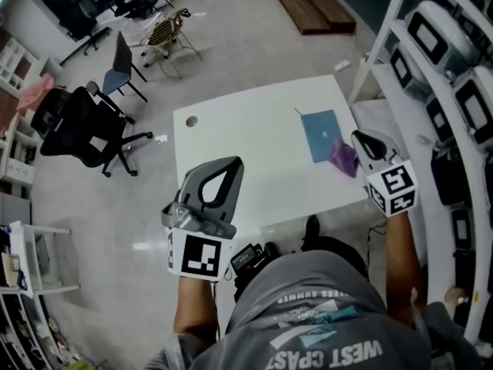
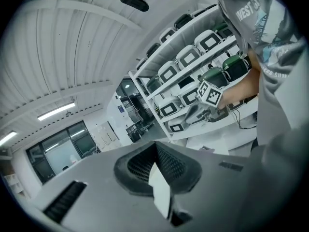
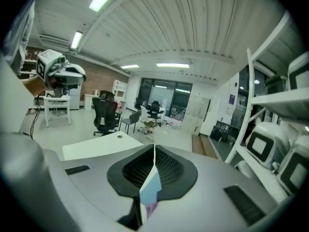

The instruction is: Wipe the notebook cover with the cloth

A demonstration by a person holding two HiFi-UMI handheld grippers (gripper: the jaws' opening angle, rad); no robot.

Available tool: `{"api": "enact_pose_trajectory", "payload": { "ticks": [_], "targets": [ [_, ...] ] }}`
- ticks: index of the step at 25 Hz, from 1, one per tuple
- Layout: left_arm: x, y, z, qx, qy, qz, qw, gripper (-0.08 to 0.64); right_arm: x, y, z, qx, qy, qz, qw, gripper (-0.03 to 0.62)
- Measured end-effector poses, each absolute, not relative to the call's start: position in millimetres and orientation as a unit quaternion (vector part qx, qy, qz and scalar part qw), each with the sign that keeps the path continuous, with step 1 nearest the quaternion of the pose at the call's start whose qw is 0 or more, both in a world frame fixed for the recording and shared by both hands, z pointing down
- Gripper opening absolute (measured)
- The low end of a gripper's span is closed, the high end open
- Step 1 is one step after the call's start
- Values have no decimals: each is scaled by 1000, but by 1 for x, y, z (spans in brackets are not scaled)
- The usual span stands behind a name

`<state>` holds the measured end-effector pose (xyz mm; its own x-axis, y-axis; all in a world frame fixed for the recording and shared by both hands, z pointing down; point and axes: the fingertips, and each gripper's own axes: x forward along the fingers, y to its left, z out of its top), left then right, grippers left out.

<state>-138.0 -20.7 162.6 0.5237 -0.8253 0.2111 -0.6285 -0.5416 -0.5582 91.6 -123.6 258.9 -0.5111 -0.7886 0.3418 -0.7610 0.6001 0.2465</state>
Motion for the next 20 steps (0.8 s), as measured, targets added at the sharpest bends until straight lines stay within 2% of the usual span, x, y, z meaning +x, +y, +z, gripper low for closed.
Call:
{"api": "enact_pose_trajectory", "payload": {
  "ticks": [8,20],
  "targets": [
    [-147,-1,142,-853,420,-210,228,3,45,-68,153,390,-893,-113,196,29],
    [-170,6,143,-855,421,-203,223,3,26,-43,123,391,-889,-139,195,29]
  ]
}}
